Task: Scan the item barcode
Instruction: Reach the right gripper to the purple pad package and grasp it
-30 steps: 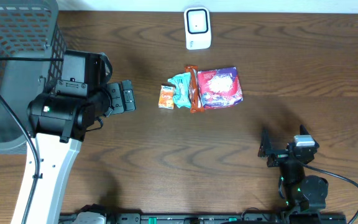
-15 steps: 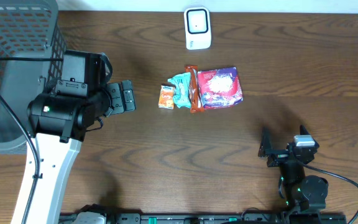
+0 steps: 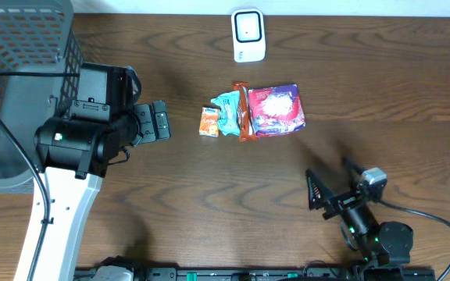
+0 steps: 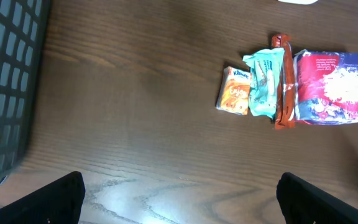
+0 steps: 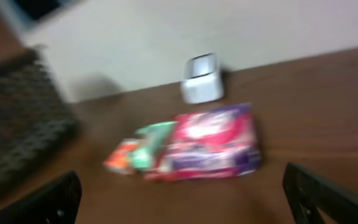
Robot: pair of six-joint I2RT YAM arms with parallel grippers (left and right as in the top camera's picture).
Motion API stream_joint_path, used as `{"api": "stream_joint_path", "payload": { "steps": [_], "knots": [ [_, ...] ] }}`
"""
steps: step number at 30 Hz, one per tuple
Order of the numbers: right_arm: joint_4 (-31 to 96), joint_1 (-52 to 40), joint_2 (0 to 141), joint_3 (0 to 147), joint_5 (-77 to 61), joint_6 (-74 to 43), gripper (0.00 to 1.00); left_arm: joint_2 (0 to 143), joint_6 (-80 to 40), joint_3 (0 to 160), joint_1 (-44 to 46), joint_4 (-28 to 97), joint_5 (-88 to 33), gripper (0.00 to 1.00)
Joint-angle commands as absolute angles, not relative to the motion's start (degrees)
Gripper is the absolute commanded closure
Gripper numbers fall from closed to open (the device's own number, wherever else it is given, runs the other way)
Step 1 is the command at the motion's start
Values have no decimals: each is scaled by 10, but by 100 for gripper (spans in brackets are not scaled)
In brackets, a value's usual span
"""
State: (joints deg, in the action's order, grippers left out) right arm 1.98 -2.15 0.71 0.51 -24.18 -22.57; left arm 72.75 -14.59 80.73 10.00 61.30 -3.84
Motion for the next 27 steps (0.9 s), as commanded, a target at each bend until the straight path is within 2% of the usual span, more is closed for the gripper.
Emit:
{"api": "stream_joint_path", "payload": {
  "steps": [1,8,13,19,27],
  "knots": [
    [-6,-19,5,3,-317,-359,1,730,-143,805,99,615,-27,2],
    [-236,-19,5,4,-302,-360,1,730,-142,805,99,615,-27,2],
    [-254,-18,18,41,-253,-329,1,730,-143,805,99,615,-27,2],
    [-131,-18,118,163,-254,-197,1,730,-142,805,99,615,-27,2],
    [152,-18,390,443,-256,-19,1,730,-143,805,99,615,-27,2]
  ]
}}
